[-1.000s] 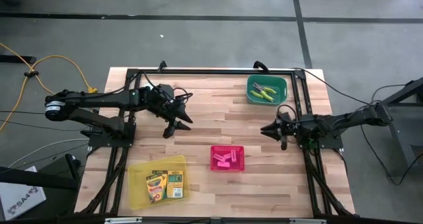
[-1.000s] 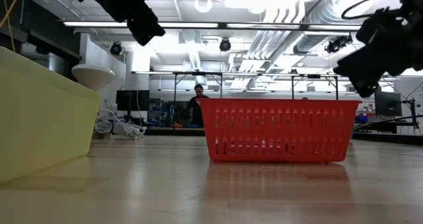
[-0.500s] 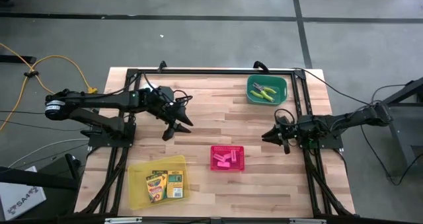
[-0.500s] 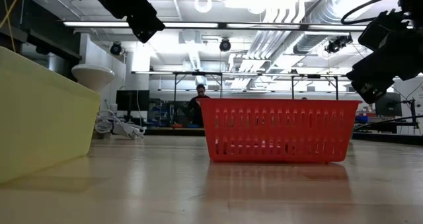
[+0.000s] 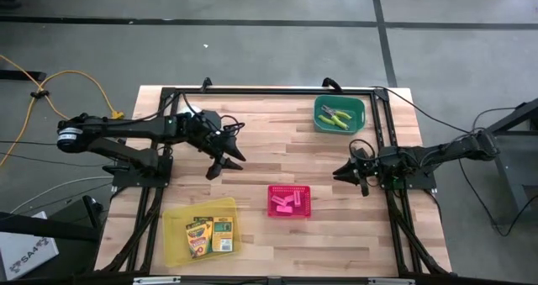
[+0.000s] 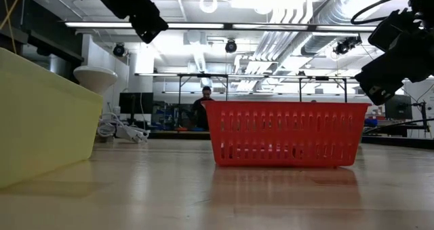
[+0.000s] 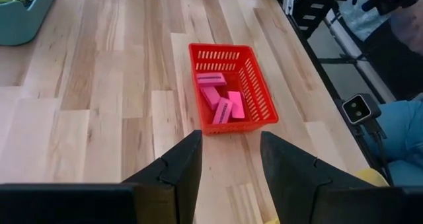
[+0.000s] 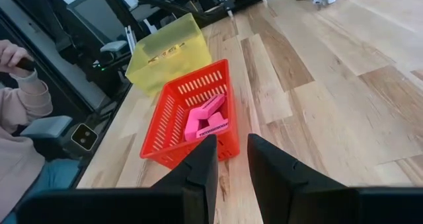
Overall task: Pick & Place School Supplies
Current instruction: Return to Home Position
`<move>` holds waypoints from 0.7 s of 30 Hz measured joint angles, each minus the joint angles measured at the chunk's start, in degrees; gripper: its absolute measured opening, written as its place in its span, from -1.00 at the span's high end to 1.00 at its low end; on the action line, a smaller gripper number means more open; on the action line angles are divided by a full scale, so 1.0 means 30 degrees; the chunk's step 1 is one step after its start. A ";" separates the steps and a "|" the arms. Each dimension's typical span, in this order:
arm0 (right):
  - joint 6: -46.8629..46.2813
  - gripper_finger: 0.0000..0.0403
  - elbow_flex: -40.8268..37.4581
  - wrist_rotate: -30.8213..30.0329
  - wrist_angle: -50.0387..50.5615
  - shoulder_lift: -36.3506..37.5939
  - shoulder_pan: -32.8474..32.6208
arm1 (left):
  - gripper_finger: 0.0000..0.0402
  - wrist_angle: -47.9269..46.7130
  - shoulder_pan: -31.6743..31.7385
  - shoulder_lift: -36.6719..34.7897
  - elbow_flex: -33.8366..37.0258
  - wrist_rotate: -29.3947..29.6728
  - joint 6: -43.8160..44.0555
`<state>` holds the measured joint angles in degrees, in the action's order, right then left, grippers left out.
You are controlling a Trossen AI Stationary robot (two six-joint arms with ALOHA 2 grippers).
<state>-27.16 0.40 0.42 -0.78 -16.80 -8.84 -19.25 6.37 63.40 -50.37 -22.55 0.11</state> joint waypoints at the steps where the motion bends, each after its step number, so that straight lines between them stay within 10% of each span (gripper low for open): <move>1: 0.0000 0.64 0.0000 -0.0020 0.0000 0.0000 -0.0007 | 0.25 -0.0083 0.0028 -0.0073 0.0000 0.0007 -0.0076; 21: 0.0000 0.64 -0.0021 -0.0086 -0.0182 0.0000 -0.0007 | 0.25 0.1141 0.0347 -0.8119 0.6328 0.3750 0.2064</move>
<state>-27.16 0.34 0.16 -1.32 -16.80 -8.86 -15.83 7.41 39.04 -31.39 -11.30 6.31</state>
